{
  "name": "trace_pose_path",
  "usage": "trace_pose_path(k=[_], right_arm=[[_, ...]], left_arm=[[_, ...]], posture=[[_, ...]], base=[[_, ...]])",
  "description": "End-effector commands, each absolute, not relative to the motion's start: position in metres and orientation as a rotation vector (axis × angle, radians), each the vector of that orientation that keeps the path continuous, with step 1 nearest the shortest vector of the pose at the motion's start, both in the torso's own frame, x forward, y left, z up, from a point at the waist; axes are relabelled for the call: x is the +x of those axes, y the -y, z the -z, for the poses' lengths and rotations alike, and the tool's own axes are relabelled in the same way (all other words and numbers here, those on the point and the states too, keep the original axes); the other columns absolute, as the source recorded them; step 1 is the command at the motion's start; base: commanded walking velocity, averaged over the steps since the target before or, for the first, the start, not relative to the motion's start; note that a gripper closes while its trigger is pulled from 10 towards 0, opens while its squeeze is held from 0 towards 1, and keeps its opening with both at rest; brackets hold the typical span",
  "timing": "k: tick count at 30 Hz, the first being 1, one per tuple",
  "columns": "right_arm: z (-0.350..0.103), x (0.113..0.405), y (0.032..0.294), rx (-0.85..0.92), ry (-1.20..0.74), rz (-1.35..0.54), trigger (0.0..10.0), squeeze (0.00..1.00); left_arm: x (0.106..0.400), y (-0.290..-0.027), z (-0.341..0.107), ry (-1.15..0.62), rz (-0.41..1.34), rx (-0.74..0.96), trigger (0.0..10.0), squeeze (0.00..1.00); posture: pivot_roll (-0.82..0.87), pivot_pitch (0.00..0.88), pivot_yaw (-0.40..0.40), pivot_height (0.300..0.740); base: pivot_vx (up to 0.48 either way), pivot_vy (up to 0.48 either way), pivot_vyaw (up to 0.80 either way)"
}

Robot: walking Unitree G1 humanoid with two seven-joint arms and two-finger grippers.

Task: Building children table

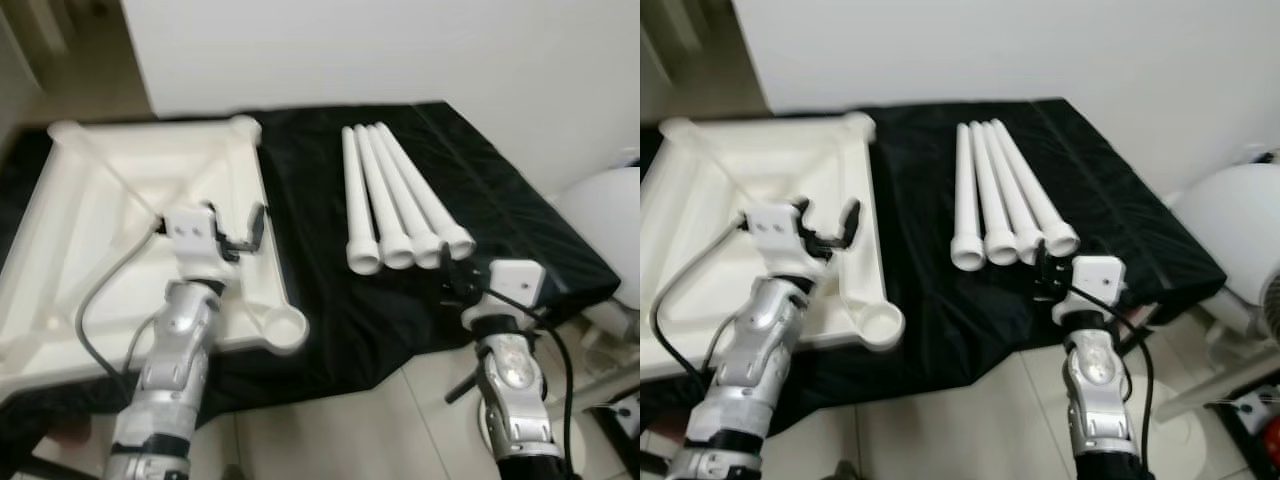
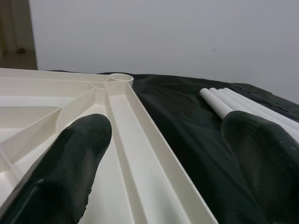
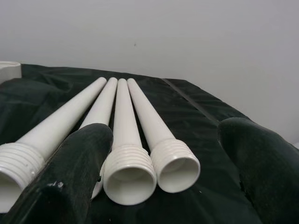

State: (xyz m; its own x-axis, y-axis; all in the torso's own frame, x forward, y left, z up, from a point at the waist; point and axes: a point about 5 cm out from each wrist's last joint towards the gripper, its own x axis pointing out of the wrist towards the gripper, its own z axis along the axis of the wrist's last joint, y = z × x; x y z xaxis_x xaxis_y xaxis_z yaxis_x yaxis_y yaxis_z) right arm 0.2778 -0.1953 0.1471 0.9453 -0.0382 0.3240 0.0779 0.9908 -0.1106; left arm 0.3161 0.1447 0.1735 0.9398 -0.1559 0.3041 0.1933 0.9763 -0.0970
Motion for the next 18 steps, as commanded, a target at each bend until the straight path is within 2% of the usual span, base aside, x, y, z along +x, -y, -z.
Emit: trace_pose_path(k=[1,18], right_arm=[[-0.1458,0.2780,0.1930,-0.116,0.322,0.051,10.0,0.00],[-0.1480,0.2804,0.1938,-0.117,0.325,0.055,10.0,0.00]], left_arm=[[0.3156,-0.1485,-0.1720,0.295,0.161,-0.118,10.0,0.00],[0.3179,-0.1529,-0.1728,0.302,0.135,-0.086,10.0,0.00]], posture=[[0.05,0.071,-0.025,0.740],[0.05,0.082,-0.020,0.740]], base=[[0.000,0.000,0.00],[0.000,0.000,0.00]])
